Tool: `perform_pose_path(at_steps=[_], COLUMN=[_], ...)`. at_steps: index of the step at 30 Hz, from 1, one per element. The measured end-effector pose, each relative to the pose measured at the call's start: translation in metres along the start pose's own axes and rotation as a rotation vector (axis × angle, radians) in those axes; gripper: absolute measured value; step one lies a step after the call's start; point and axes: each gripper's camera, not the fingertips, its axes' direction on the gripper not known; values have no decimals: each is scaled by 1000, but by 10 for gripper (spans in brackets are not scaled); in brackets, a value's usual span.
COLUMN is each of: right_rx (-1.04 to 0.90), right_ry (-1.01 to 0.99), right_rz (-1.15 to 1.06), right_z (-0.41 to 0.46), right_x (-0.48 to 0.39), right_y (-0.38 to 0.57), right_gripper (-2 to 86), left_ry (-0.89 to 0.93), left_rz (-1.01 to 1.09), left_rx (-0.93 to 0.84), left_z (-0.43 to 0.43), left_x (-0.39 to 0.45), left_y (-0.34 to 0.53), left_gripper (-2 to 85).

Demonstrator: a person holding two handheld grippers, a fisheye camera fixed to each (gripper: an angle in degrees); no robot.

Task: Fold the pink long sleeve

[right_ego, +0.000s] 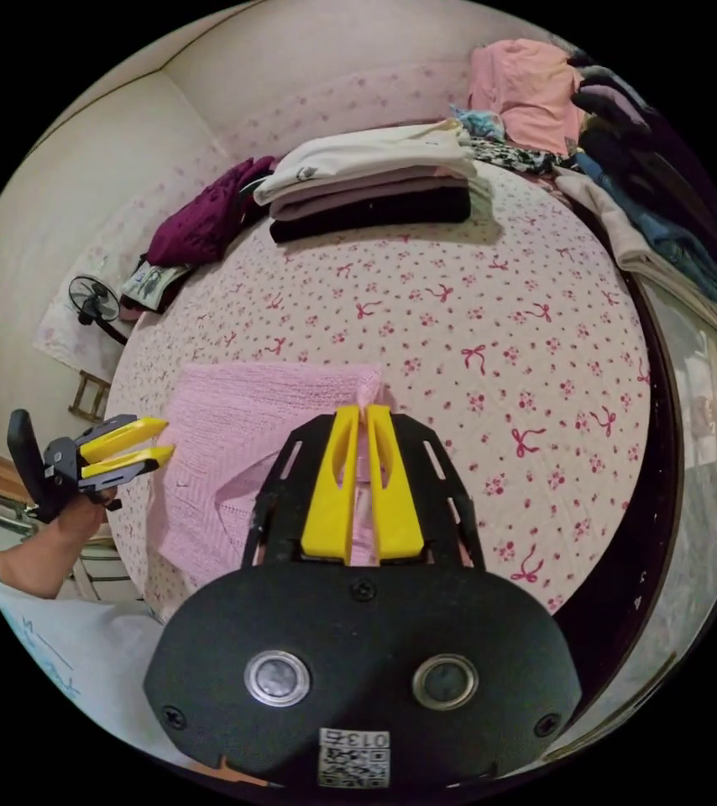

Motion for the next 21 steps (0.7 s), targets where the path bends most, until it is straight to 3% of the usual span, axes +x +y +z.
perform_pose_path(at_steps=[6, 12, 21], right_rx=[-22, 121, -118], right_ry=[-42, -15, -35], right_rz=[-41, -39, -163], right_z=[11, -44, 11], right_x=[18, 10, -45], right_y=[19, 34, 57], right_gripper=[28, 65, 25], left_ry=[9, -9, -27], left_rz=[-18, -35, 22], left_rx=[-3, 41, -13], left_z=[-2, -30, -22], left_x=[6, 13, 46], left_y=[0, -2, -13], left_gripper=[101, 102, 103])
